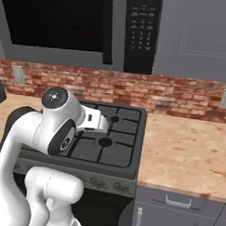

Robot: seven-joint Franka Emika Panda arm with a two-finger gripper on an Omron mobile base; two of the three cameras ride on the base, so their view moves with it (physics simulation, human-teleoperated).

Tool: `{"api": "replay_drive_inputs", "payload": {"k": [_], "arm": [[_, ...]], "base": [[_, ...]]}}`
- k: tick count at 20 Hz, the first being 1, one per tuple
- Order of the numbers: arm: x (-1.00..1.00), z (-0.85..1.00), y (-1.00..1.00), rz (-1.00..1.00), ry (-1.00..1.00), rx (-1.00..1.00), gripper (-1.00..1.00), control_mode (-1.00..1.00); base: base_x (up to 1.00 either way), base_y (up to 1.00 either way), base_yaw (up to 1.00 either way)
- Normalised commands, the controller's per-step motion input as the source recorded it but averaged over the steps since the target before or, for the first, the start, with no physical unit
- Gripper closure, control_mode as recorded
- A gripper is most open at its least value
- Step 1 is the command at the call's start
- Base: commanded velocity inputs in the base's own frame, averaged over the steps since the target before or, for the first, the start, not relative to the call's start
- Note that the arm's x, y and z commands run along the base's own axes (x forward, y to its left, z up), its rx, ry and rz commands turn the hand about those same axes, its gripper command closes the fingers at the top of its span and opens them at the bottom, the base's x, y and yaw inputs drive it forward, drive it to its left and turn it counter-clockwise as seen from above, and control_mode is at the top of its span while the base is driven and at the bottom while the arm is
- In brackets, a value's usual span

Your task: The microwave is finished heating the fish and bell pepper. Take the bowl containing the food and place it on the dining counter.

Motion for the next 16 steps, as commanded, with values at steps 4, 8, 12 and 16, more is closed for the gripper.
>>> {"api": "replay_drive_inputs", "payload": {"k": [4, 8, 12, 16], "arm": [[0.0, 0.0, 0.0, 0.0, 0.0, 0.0, -1.0, 1.0], [0.0, 0.0, 0.0, 0.0, 0.0, 0.0, -1.0, 1.0], [0.0, 0.0, 0.0, 0.0, 0.0, 0.0, -1.0, -1.0], [0.0, 0.0, 0.0, 0.0, 0.0, 0.0, -1.0, -1.0]], "base": [[0.0, -0.32, 0.0], [0.0, -0.09, 0.0], [0.0, 0.0, 0.0], [0.0, 0.0, 0.0]]}}
